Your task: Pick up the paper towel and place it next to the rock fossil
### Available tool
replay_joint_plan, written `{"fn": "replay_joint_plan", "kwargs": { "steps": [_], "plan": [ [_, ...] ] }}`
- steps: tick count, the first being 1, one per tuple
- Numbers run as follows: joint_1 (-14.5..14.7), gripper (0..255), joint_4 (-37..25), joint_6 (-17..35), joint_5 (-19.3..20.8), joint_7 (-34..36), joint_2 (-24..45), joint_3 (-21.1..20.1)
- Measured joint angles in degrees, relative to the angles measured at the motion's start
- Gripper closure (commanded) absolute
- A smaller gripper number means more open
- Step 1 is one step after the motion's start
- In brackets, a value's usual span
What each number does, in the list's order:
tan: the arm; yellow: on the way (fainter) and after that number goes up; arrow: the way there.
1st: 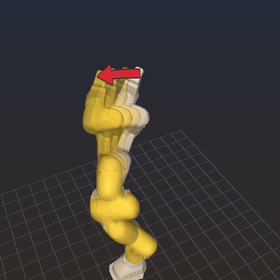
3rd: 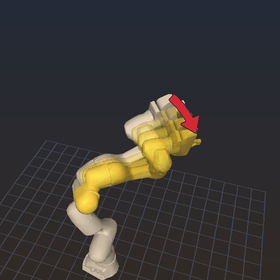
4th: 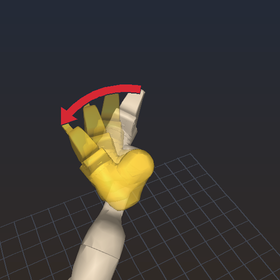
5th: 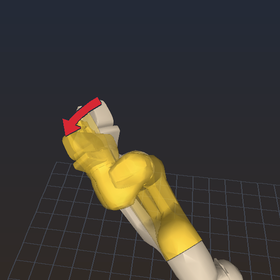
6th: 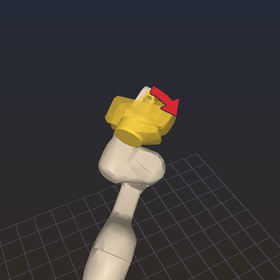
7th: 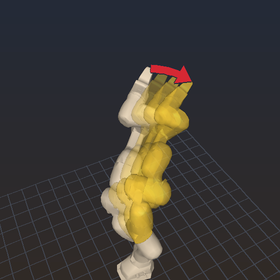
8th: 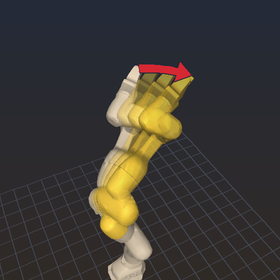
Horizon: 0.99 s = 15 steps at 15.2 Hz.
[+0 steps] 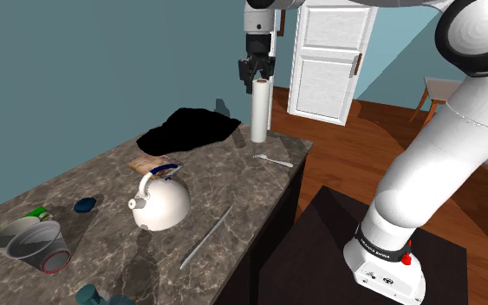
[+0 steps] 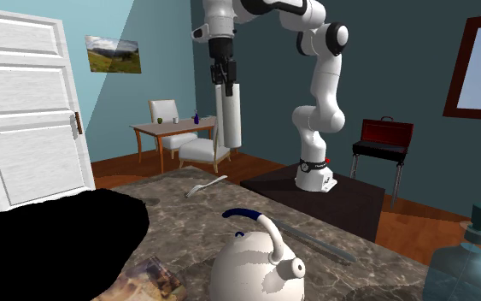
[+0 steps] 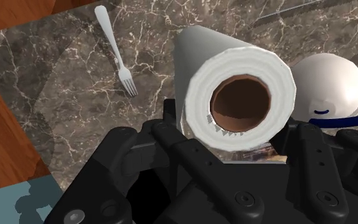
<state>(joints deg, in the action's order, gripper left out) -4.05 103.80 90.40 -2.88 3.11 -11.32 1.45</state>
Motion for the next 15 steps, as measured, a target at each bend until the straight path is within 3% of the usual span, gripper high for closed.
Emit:
{"fn": "replay_joint_plan", "kwargs": {
  "steps": [13, 15],
  "plan": [
    [-0.04, 255, -13.78, -10.58, -0.1, 0.34, 3.2, 0.16],
    [-0.25, 255, -15.15, -9.99, -0.11, -0.21, 5.19, 0.46]
  ]
}}
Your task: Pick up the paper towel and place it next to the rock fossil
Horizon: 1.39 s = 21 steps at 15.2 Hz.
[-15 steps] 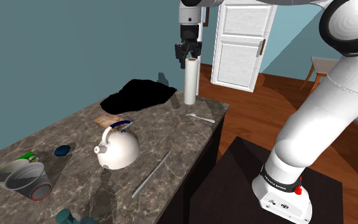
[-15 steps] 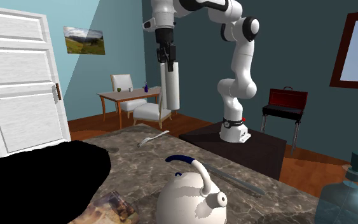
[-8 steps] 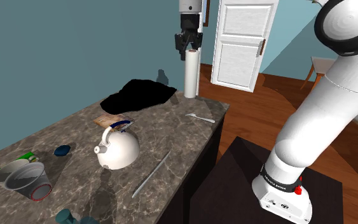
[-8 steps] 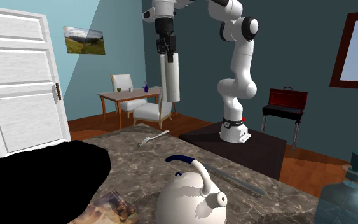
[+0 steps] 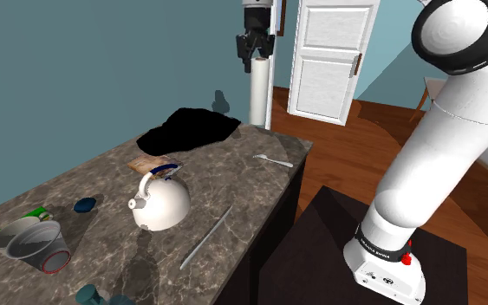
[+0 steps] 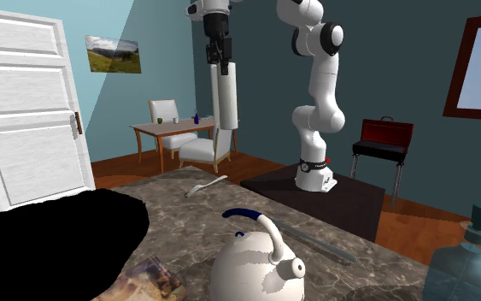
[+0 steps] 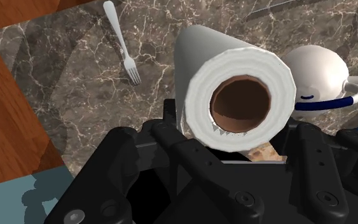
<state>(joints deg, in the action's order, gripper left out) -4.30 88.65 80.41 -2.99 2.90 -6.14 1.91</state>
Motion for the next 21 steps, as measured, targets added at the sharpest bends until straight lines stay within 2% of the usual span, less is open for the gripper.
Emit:
{"fn": "replay_joint_plan", "kwargs": {
  "steps": [5, 13, 19, 21],
  "plan": [
    [-1.1, 255, -4.89, 2.89, -0.21, -2.52, 8.01, 1.27],
    [-3.2, 255, -18.02, 5.37, -1.29, -5.73, 23.82, 2.48],
    [-5.5, 255, -37.02, 2.24, -2.44, -7.34, 39.83, 2.71],
    [-5.54, 255, -35.54, 3.89, -2.45, -7.59, 40.02, 2.73]
  ]
}}
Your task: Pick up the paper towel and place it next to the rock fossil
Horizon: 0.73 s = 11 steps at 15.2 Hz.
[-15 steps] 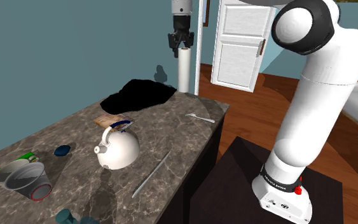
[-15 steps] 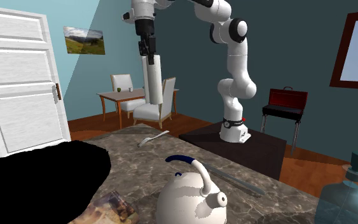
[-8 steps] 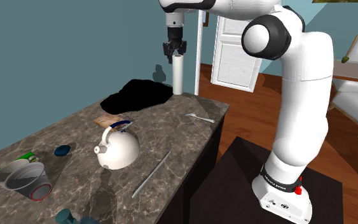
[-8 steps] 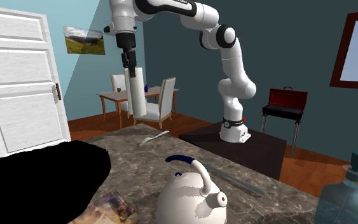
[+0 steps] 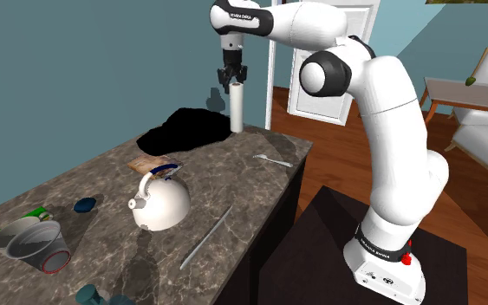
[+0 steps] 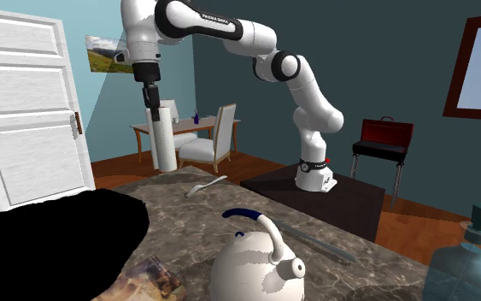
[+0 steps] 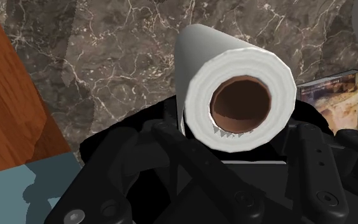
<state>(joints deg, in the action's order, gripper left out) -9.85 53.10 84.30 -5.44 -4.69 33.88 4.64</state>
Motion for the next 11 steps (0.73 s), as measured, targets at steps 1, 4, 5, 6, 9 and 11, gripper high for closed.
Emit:
{"fn": "replay_joint_plan", "kwargs": {
  "steps": [1, 4, 5, 6, 9, 11],
  "plan": [
    [0.07, 255, 1.42, 1.17, 0.01, -0.05, -0.26, 0.01],
    [0.2, 255, 5.41, 4.2, 0.06, -0.3, -1.24, 0.06],
    [0.24, 255, 6.19, 4.98, 0.07, -0.32, -1.24, 0.06],
    [0.28, 255, 7.56, 5.95, 0.09, -0.41, -1.64, 0.07],
    [0.39, 255, 11.1, 8.68, 0.12, -0.61, -2.45, 0.1],
    [0.55, 255, 13.4, 10.52, 0.14, -0.63, -2.9, 0.09]
  ]
}}
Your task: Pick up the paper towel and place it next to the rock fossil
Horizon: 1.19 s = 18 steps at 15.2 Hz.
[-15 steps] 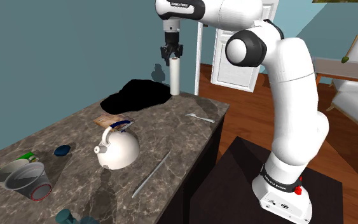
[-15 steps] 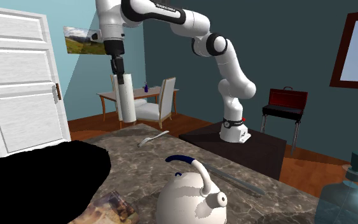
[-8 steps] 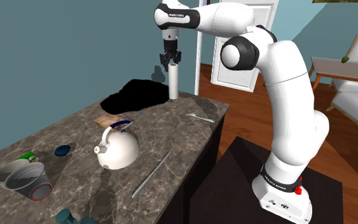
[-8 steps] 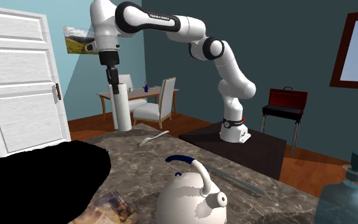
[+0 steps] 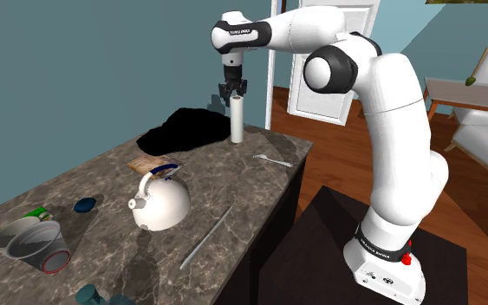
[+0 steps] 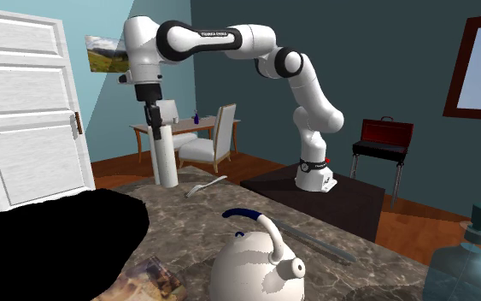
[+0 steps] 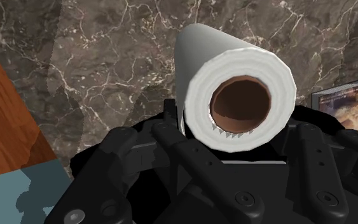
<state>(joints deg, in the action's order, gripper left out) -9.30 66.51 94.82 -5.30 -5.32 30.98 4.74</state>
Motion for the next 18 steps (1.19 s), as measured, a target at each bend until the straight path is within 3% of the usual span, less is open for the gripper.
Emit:
{"fn": "replay_joint_plan", "kwargs": {
  "steps": [12, 18],
  "plan": [
    [0.37, 255, 9.34, 9.32, -0.13, -0.45, 0.0, -0.08],
    [0.32, 255, 9.69, 9.8, -0.15, -0.55, 0.1, -0.07]
  ]
}}
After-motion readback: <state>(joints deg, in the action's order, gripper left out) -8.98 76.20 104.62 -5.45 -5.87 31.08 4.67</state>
